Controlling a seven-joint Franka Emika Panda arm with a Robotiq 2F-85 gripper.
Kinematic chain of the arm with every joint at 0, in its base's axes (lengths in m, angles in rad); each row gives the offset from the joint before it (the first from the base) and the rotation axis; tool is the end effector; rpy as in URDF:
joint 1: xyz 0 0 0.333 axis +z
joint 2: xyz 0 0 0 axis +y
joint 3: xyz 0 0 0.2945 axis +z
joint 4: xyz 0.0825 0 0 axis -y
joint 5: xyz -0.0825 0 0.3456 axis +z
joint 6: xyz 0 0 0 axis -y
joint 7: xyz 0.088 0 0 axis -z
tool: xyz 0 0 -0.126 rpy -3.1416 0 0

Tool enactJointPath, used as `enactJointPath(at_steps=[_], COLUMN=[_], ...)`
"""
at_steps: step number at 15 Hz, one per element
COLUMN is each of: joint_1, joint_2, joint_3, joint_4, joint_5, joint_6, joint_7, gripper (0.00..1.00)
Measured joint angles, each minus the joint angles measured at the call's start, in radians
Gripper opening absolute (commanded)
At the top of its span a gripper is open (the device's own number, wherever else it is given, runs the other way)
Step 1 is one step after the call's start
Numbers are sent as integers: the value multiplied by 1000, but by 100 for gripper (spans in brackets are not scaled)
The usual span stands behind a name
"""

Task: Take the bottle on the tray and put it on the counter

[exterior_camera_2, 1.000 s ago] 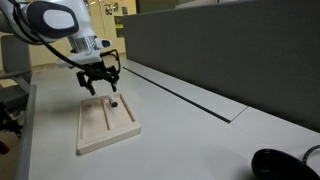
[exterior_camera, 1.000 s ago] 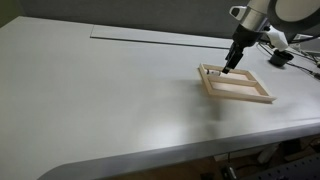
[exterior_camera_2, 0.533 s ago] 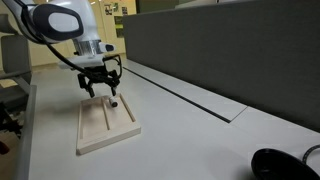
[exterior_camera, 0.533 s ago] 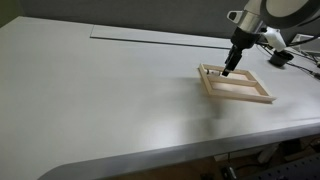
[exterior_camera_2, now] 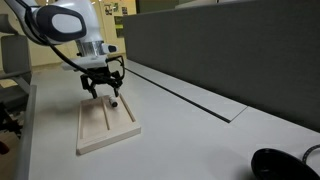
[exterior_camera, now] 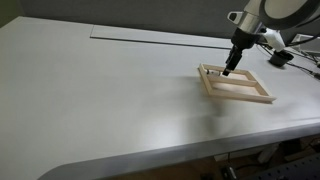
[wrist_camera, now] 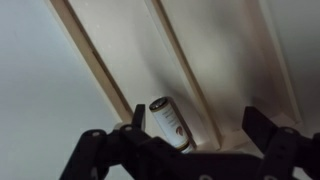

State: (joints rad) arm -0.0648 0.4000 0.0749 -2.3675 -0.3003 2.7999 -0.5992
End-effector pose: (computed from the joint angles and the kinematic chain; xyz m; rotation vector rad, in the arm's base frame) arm 0.4842 0.0192 0.1577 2.7638 1.3083 0.0202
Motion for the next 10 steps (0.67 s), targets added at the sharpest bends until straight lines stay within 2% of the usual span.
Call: enactJointPath(at_steps=[4, 6, 10], joint_1=[1, 1, 14], joint_2=[64, 131, 190], joint_3=[-19, -15, 9], joint_4=[79, 160, 221], joint_5=[-17, -17, -17], joint_6=[11, 11, 15], joint_7=[-7, -16, -23], gripper=[100, 100, 100])
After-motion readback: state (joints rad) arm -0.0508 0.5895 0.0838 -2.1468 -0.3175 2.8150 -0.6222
